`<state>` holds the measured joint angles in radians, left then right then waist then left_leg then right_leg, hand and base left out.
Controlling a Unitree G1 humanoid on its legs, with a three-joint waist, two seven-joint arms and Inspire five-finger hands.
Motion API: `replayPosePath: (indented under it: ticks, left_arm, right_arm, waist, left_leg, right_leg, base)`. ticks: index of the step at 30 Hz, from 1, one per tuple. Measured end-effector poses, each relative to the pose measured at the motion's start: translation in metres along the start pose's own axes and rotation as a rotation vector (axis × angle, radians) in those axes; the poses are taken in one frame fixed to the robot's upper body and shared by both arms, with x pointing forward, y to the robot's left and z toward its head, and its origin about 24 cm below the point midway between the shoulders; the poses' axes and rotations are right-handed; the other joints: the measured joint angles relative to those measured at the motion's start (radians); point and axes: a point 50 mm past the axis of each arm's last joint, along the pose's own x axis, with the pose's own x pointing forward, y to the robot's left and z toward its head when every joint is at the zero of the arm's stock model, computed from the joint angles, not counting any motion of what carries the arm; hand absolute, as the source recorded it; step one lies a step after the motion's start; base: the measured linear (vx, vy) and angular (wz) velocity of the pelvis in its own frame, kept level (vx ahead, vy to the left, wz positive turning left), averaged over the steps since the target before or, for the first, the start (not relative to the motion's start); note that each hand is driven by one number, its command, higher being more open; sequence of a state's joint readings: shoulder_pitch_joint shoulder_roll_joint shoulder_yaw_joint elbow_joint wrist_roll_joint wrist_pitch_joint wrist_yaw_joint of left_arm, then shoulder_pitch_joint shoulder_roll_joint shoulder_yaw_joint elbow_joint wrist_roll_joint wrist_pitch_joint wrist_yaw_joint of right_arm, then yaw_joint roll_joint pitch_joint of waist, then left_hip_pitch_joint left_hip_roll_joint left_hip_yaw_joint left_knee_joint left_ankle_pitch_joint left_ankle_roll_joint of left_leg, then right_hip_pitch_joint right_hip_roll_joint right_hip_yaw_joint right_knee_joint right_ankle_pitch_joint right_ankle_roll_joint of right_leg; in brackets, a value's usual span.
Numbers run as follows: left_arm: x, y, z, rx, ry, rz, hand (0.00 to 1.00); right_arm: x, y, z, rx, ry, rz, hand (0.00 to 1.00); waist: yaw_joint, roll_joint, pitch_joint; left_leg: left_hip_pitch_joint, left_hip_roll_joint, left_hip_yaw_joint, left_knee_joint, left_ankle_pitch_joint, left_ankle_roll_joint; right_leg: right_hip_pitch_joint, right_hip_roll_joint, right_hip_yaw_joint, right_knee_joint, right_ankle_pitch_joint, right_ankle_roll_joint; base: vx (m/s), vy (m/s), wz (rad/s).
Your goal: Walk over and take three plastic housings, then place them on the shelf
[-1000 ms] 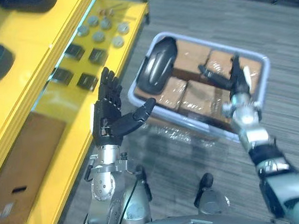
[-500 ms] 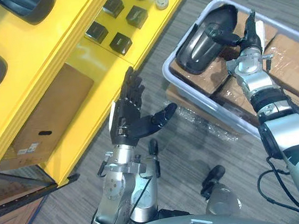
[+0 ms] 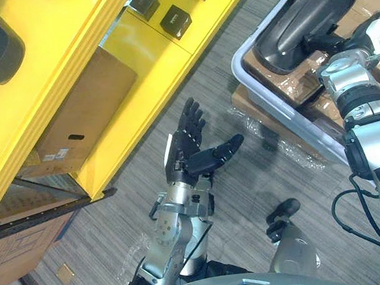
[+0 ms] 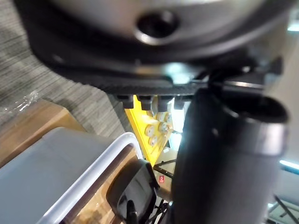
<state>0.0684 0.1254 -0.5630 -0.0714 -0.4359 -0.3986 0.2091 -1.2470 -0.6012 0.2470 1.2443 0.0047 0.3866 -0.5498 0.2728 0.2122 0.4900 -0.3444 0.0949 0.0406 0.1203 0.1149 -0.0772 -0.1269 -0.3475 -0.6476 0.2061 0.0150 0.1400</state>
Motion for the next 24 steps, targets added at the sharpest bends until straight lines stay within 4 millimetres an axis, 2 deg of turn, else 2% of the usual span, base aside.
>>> replayPosePath:
  ticks: [1,5,10,14,19,24]
  left_arm:
    - [0.000,0.000,0.000,-0.003,0.001,0.002,1.00]
    - [0.000,0.004,-0.004,-0.023,0.019,0.021,1.00]
    - [-0.001,0.018,-0.009,-0.028,0.050,0.076,1.00]
    - [-0.003,0.023,-0.008,-0.019,0.047,0.084,1.00]
    - [-0.006,0.026,-0.002,-0.012,0.030,0.081,1.00]
    - [-0.018,0.037,0.008,-0.003,0.005,0.111,1.00]
  right_arm:
    - [0.000,-0.001,0.001,-0.004,0.003,-0.006,0.00]
    - [0.013,-0.030,0.000,-0.078,0.027,-0.074,0.00]
    - [0.023,-0.054,-0.005,-0.147,0.065,-0.072,0.00]
    - [0.024,-0.050,-0.022,-0.212,0.146,-0.009,0.00]
    - [0.026,-0.052,-0.033,-0.245,0.189,0.014,0.00]
    - [0.032,-0.058,-0.045,-0.306,0.150,0.040,0.00]
  waist:
    - [0.000,0.001,0.000]
    - [0.002,0.003,0.000]
    - [0.002,0.003,0.000]
    - [0.000,0.005,-0.002]
    - [-0.005,0.005,-0.002]
    - [-0.026,0.004,-0.001]
  left_leg:
    - [0.000,-0.002,0.000,-0.003,0.001,0.001]
    - [-0.001,-0.012,-0.003,-0.033,0.021,0.007]
    - [0.002,-0.013,-0.005,-0.058,0.039,0.006]
    - [0.004,-0.014,-0.004,-0.058,0.042,0.004]
    - [0.007,-0.013,-0.004,-0.057,0.046,0.002]
    - [0.026,-0.011,-0.003,-0.058,0.048,0.002]
  right_leg:
    - [-0.003,-0.002,0.000,0.004,-0.001,0.000]
    - [-0.020,-0.017,-0.004,0.023,-0.009,-0.003]
    - [-0.031,-0.021,-0.006,0.036,-0.011,-0.003]
    - [-0.031,-0.023,-0.006,0.039,-0.011,-0.003]
    - [-0.029,-0.023,-0.005,0.041,-0.011,-0.003]
    - [-0.010,-0.021,-0.004,0.040,-0.011,-0.004]
  base:
    - [-0.08,-0.006,0.06]
    - [-0.07,-0.009,0.05]
    - [-0.05,-0.039,0.03]
    - [-0.01,-0.049,0.00]
    - [-0.04,-0.054,0.00]
    - [-0.06,-0.054,-0.02]
